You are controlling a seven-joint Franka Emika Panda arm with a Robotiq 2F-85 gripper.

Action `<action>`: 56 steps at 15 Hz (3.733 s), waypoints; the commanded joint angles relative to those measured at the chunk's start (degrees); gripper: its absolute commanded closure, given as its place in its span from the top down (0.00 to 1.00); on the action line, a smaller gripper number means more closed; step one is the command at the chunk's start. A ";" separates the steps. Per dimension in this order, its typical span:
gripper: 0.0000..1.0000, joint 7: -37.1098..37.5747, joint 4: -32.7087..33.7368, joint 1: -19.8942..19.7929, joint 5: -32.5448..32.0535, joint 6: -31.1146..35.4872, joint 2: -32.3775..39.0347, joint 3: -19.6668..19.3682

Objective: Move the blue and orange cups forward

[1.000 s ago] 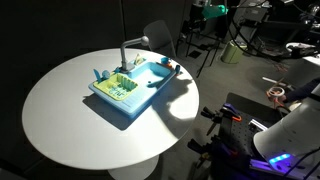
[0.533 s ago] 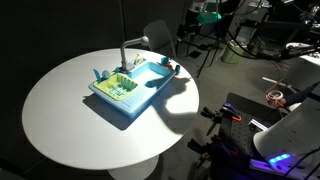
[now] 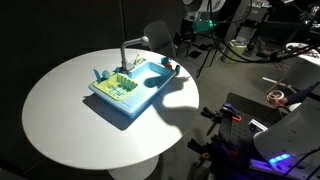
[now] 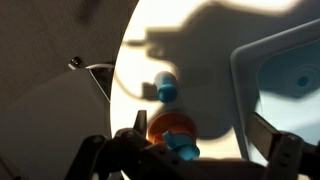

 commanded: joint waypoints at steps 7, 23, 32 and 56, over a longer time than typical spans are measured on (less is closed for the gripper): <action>1.00 0.40 -0.50 -0.54 -0.88 0.52 -0.68 1.02; 1.00 3.70 -1.54 -1.28 -6.22 4.76 0.78 -0.38; 1.00 3.71 -1.53 -1.53 -6.26 10.18 6.54 0.43; 1.00 3.10 4.76 -1.44 -6.73 13.10 15.65 2.36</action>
